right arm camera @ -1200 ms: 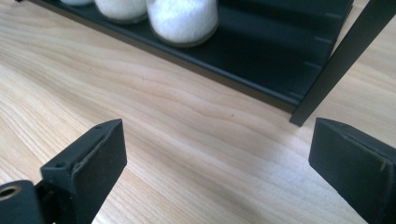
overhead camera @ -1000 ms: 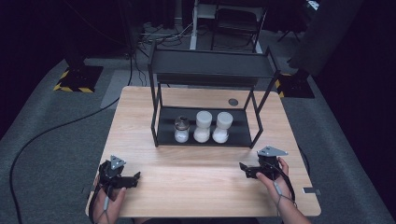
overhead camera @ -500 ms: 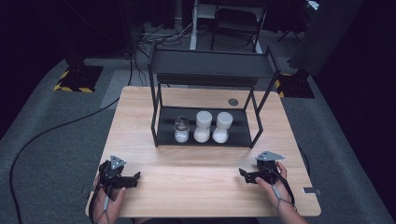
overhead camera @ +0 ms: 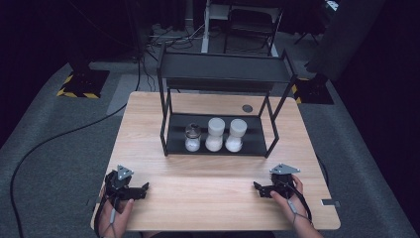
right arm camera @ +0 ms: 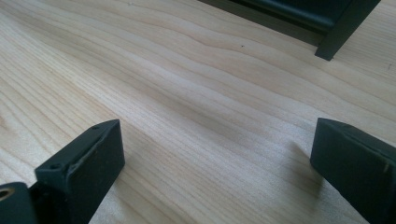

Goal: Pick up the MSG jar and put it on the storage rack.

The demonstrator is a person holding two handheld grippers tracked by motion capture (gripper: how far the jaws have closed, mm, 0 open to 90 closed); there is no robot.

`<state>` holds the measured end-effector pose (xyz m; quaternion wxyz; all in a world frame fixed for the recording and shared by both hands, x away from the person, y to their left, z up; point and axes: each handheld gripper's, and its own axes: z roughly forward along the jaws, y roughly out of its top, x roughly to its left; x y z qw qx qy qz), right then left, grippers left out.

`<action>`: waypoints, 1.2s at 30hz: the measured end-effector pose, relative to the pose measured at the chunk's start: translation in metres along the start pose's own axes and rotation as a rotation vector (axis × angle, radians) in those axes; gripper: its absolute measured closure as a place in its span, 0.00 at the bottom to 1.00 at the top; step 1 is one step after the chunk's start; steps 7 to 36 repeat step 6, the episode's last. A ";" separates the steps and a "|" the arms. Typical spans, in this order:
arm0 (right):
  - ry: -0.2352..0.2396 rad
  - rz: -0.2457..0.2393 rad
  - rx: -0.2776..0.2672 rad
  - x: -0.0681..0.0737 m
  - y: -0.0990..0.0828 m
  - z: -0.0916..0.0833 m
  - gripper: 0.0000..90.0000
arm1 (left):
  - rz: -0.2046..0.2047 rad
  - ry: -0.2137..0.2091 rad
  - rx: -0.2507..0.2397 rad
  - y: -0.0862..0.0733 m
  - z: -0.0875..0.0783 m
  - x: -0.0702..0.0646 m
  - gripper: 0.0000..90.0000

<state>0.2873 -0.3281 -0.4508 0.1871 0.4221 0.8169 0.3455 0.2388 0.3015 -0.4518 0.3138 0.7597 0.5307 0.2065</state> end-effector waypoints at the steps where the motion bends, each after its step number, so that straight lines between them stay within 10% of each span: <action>1: 0.000 -0.001 0.000 0.000 0.000 0.000 0.03 | 0.000 0.000 0.000 0.000 0.000 0.000 0.00; 36: 0.001 -0.001 -0.001 0.000 0.000 0.000 0.03 | 0.000 0.000 0.000 0.000 0.000 0.000 0.00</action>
